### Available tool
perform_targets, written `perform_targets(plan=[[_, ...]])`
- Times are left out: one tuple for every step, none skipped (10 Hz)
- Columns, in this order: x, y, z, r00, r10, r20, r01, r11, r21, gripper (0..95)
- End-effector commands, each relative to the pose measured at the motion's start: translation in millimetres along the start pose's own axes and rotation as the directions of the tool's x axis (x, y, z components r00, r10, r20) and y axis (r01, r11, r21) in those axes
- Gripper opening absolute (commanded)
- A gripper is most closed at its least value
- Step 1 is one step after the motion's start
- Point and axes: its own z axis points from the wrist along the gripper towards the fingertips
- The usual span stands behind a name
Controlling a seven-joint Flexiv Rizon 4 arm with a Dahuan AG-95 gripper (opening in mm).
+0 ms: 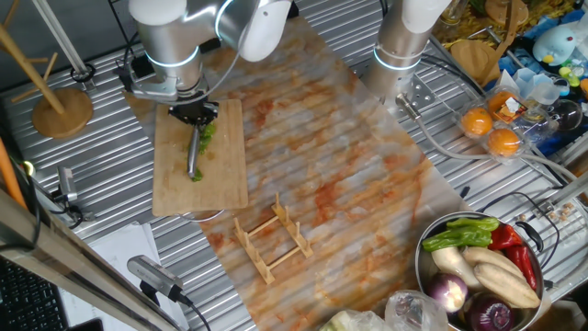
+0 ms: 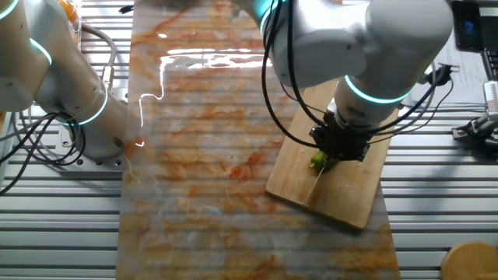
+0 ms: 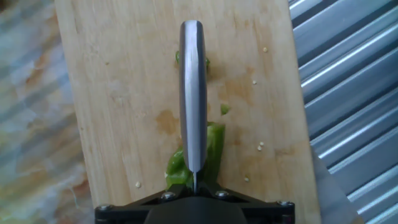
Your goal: Chop the chili peppers
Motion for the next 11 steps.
perform_targets(plan=[[-6.9, -3.5, 5.5, 1.000, -0.002, -0.004, 0.002, 1.000, 0.006, 0.0], [-9.1, -5.8, 4.3, 1.000, -0.003, -0.004, 0.003, 1.000, 0.001, 0.0], [-10.7, -6.6, 3.8, 1.000, 0.000, -0.001, 0.000, 1.000, -0.008, 0.0], [-12.6, -6.4, 2.8, 1.000, 0.003, -0.001, -0.003, 1.000, -0.011, 0.0], [-15.9, -6.7, 3.0, 1.000, 0.010, 0.016, -0.010, 1.000, -0.010, 0.0], [-24.6, -7.5, 4.0, 0.999, 0.028, 0.029, -0.028, 0.999, -0.016, 0.0], [-34.0, -8.9, 3.9, 0.999, 0.042, 0.023, -0.041, 0.999, -0.006, 0.0], [-39.3, -10.9, 2.4, 0.999, 0.048, 0.022, -0.048, 0.999, -0.008, 0.0], [-44.2, -14.5, 2.4, 0.998, 0.052, 0.042, -0.052, 0.999, -0.010, 0.0], [-48.9, -15.3, 1.3, 0.997, 0.064, 0.041, -0.063, 0.998, -0.024, 0.0], [-51.6, -17.4, -1.7, 0.997, 0.058, 0.044, -0.057, 0.998, -0.016, 0.0]])
